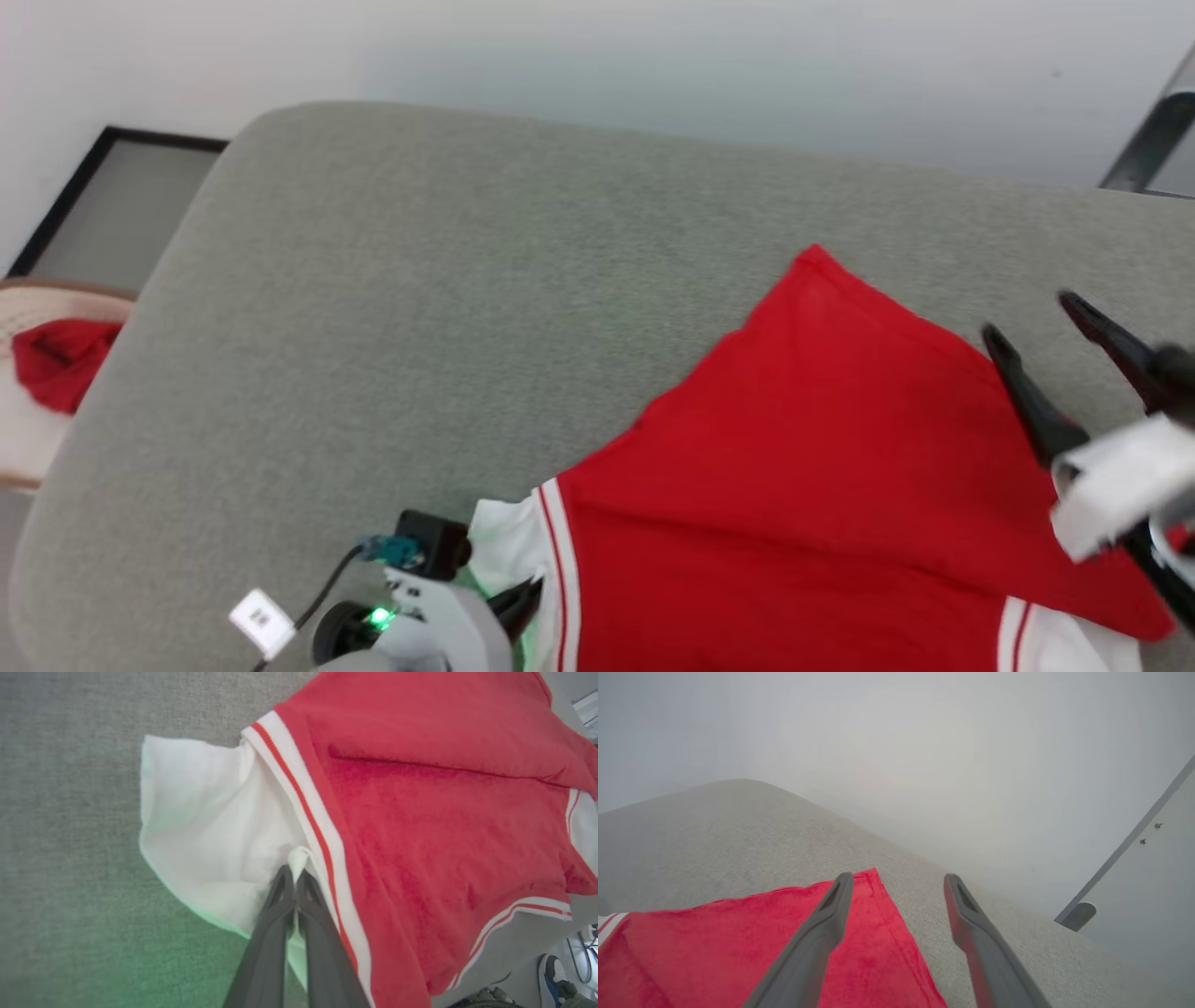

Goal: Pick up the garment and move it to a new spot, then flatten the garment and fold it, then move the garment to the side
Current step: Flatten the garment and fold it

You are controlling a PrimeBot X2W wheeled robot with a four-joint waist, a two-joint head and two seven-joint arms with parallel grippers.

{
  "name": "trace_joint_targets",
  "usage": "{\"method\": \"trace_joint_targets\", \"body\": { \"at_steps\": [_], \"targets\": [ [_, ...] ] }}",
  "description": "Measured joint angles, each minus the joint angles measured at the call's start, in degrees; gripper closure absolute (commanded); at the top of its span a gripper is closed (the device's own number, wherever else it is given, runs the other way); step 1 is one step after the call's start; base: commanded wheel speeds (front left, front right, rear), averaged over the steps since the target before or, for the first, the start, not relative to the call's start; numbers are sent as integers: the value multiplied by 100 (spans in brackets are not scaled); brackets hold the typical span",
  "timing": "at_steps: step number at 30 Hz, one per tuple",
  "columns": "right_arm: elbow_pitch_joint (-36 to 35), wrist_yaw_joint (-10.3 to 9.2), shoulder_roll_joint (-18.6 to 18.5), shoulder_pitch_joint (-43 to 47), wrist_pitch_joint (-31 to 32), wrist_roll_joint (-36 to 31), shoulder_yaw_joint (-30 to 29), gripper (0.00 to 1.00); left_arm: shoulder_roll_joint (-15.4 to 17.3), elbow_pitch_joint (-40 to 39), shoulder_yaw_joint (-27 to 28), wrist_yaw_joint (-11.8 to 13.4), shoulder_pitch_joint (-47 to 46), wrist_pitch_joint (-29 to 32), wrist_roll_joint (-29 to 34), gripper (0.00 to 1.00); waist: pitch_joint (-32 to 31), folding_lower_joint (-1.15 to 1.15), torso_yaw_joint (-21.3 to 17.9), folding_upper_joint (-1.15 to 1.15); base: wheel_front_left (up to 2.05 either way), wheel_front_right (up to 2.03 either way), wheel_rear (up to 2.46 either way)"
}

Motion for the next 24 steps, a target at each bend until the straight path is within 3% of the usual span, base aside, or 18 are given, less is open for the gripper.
{"method": "trace_joint_targets", "body": {
  "at_steps": [13, 24],
  "targets": [
    [2301, 0, -806, -2670, 2217, 1536, 1838, 0, -902, 467, -207, -394, -580, 201, 377, 100, 249, 0, 850, 0, 0, 0, 0],
    [4264, 0, -572, -4091, 3793, 2107, 2731, 0, -1451, 977, -235, -694, -800, 66, 465, 100, 649, 0, 1441, 0, 0, 0, 0]
  ]
}}
